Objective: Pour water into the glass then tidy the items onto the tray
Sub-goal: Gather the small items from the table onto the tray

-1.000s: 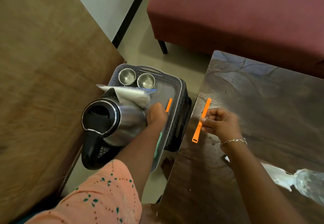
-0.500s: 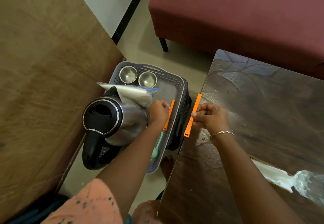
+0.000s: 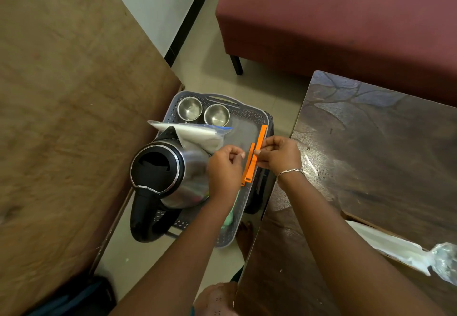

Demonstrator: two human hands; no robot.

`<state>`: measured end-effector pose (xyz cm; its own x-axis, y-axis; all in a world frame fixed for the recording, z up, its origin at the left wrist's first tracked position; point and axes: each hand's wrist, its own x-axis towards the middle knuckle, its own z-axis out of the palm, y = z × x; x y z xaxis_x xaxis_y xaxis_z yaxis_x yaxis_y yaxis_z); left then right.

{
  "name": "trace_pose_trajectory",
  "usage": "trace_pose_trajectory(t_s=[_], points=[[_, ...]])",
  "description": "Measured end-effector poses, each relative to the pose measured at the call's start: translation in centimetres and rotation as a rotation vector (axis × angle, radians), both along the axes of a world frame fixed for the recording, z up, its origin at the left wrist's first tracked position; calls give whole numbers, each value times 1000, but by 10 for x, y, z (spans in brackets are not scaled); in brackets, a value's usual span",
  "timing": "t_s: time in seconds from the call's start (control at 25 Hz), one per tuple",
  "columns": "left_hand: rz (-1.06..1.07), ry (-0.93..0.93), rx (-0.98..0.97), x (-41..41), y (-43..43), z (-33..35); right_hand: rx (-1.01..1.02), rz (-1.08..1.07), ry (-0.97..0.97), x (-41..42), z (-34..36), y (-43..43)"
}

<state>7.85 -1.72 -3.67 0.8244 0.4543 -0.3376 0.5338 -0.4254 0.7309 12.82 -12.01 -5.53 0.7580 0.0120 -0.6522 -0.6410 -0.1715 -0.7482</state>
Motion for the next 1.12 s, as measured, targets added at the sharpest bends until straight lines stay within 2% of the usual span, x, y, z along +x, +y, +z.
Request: trace_pose_trajectory(t_s=[0.16,0.4,0.52,0.8,0.92,1.0,1.12], points=[[16,61,78,-29,10,-14,-151,81,-5,16,-13,24],[-78,145,79,-51,11,-42,-507,416,-167,25,-41,57],[-102,164,44,-46,13,-51,-586,527,-170,20,-52,66],[-255,247,-6,-32,20,-66,-704,598,-21,25,-56,73],[-239,218,-41,-20,20,-67,-740,596,-68,36,-48,65],[-229,185,-37,-7,19,-68,-714,554,-120,48,-40,54],[-269,239,99,17,14,-77,-599,365,-160,57,-30,32]])
